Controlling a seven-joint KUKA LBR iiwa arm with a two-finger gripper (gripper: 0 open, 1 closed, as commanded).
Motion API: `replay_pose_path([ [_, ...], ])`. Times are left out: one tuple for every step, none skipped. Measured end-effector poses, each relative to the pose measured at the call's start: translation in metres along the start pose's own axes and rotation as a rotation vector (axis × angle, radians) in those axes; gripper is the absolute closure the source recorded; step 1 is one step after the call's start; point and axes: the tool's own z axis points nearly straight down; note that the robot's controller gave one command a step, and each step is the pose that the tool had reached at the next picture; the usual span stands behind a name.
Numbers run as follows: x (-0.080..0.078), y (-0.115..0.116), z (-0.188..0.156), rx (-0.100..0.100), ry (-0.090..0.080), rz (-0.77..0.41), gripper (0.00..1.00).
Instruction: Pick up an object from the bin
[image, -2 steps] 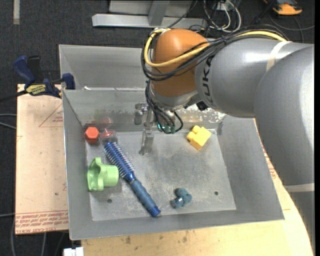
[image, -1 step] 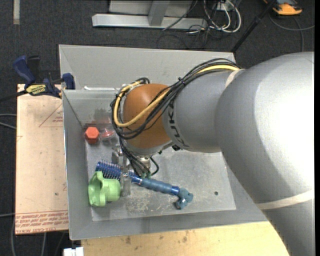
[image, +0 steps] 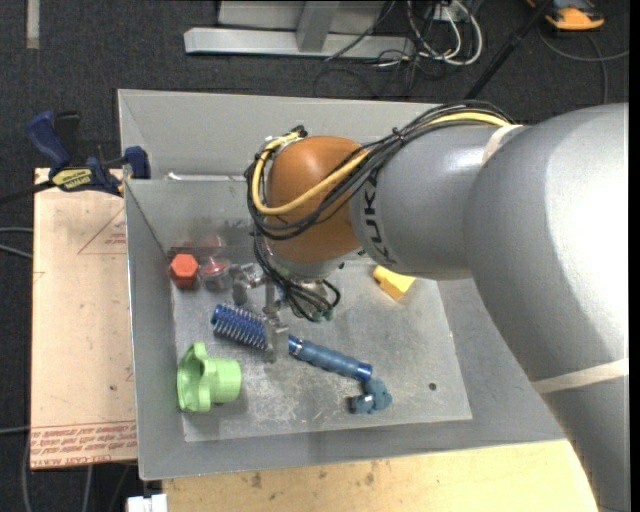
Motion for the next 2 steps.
replay_pose_path([
  [0.001,0.001,0.001,-0.001,0.002,-0.001,1.00],
  [-0.010,0.010,-0.184,0.000,-0.007,0.048,1.00],
])
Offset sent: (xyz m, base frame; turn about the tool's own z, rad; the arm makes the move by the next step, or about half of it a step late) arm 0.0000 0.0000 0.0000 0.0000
